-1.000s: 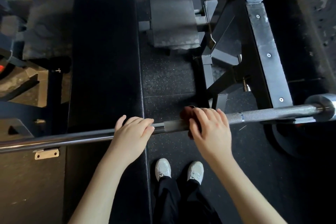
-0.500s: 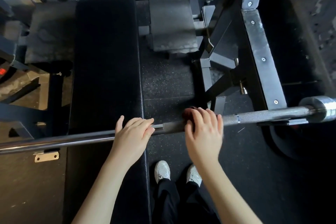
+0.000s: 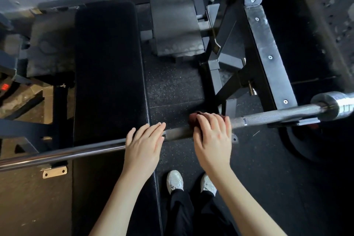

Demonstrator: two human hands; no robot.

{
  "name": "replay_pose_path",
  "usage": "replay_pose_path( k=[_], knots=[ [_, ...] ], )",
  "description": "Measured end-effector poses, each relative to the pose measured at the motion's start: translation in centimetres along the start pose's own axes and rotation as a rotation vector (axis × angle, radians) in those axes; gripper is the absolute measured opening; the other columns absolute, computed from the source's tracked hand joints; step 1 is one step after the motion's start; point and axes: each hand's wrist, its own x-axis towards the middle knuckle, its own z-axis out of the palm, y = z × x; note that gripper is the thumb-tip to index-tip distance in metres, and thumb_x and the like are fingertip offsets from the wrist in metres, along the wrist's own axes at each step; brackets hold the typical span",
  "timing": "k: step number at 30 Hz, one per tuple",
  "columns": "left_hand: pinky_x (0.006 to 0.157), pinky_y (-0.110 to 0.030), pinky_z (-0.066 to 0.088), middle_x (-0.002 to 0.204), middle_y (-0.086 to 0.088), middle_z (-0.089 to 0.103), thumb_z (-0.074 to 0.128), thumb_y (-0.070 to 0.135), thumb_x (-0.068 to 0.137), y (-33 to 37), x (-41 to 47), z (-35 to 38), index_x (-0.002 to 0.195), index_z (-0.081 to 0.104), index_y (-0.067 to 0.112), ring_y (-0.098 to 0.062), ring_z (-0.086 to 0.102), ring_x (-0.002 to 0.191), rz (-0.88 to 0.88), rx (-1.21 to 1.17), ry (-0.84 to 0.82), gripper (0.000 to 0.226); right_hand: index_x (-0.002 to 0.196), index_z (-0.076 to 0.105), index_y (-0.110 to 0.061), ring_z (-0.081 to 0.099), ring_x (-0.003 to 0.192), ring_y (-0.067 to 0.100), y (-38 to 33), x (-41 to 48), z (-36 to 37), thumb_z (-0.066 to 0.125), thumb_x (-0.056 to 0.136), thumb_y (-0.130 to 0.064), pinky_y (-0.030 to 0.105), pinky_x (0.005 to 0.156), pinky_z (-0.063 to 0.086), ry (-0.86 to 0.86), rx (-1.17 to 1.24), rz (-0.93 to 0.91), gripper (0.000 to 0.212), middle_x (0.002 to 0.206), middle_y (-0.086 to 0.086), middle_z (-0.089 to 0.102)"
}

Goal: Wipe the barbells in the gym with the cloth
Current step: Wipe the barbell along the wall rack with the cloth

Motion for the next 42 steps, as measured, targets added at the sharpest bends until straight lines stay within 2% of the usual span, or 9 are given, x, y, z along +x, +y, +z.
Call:
replay_pose_path(
  k=[4,11,17,22,28,32,35,39,42],
  knots=[
    [0.108,-0.043,0.03,0.134,0.012,0.059,0.028,0.042,0.092,1.8,0.3,0.6,0.136,0.056,0.026,-0.017,0.054,0.125,0.05,-0.01,-0.003,0.055,0.116,0.064,-0.01,0.058,0.105,0.025,5.7,1.9,-2.7,0.049,0.09,-0.031,0.038,0.104,0.034,-0.186,0.01,-0.337,0.037,0.115,0.004,0.065],
    [0.11,-0.044,0.029,0.132,0.009,0.061,0.022,0.047,0.091,2.8,1.2,0.6,0.132,0.06,0.022,-0.017,0.054,0.125,0.042,0.0,0.009,0.061,0.104,0.064,-0.006,0.053,0.111,0.032,9.0,2.5,-3.1,0.043,0.087,-0.024,0.047,0.11,0.03,0.158,-0.069,0.218,0.032,0.107,0.01,0.066],
    [0.105,-0.047,0.037,0.12,0.006,0.068,0.036,0.043,0.091,5.6,2.1,1.7,0.124,0.065,0.017,-0.016,0.063,0.113,0.109,0.072,0.058,0.051,0.112,0.063,-0.008,0.056,0.111,0.03,10.3,2.1,-4.7,0.046,0.091,-0.025,0.042,0.105,0.035,-0.002,-0.1,-0.143,0.032,0.115,0.007,0.065],
    [0.097,-0.048,0.047,0.115,-0.001,0.069,0.079,0.034,0.076,10.0,3.5,3.4,0.121,0.065,0.009,-0.021,0.066,0.105,0.212,0.118,0.106,0.053,0.098,0.063,-0.006,0.054,0.106,0.035,12.4,4.0,-5.6,0.042,0.089,-0.022,0.046,0.1,0.036,0.138,-0.175,0.25,0.028,0.104,0.012,0.065],
    [0.092,-0.047,0.046,0.111,-0.002,0.067,0.073,0.043,0.078,13.5,5.0,5.0,0.12,0.063,0.01,-0.022,0.063,0.104,0.154,0.196,0.074,0.055,0.111,0.063,-0.011,0.056,0.111,0.029,9.6,2.7,-5.0,0.044,0.092,-0.022,0.044,0.102,0.04,-0.052,-0.081,-0.101,0.029,0.113,0.006,0.064],
    [0.091,-0.047,0.048,0.115,-0.002,0.067,0.069,0.041,0.08,13.2,5.2,5.3,0.122,0.063,0.009,-0.023,0.064,0.102,0.186,0.231,0.126,0.053,0.097,0.062,-0.011,0.059,0.084,0.032,13.9,5.0,-7.2,0.043,0.091,-0.024,0.041,0.082,0.041,0.033,-0.216,0.082,0.024,0.089,0.007,0.065],
    [0.089,-0.047,0.049,0.117,-0.005,0.066,0.071,0.042,0.078,13.4,5.4,5.4,0.12,0.064,0.008,-0.025,0.064,0.101,0.17,0.239,0.142,0.055,0.099,0.061,-0.009,0.059,0.08,0.033,14.4,6.4,-8.2,0.035,0.094,-0.028,0.045,0.074,0.045,0.124,0.004,0.26,0.033,0.084,0.008,0.066],
    [0.089,-0.046,0.048,0.118,-0.005,0.066,0.066,0.044,0.08,13.5,5.8,5.4,0.119,0.064,0.008,-0.025,0.064,0.101,0.171,0.257,0.173,0.054,0.12,0.055,-0.028,0.06,0.104,0.024,13.3,6.0,-9.7,0.035,0.098,-0.031,0.049,0.089,0.048,0.405,0.381,0.448,0.03,0.11,-0.006,0.066],
    [0.09,-0.045,0.047,0.116,-0.002,0.066,0.048,0.051,0.087,13.6,6.1,5.1,0.119,0.064,0.01,-0.024,0.064,0.102,0.146,0.261,0.148,0.055,0.118,0.055,-0.043,0.06,0.11,0.015,11.6,5.5,-10.7,0.039,0.099,-0.017,0.032,0.092,0.049,0.54,0.601,0.403,0.036,0.114,-0.02,0.063]
  ],
)
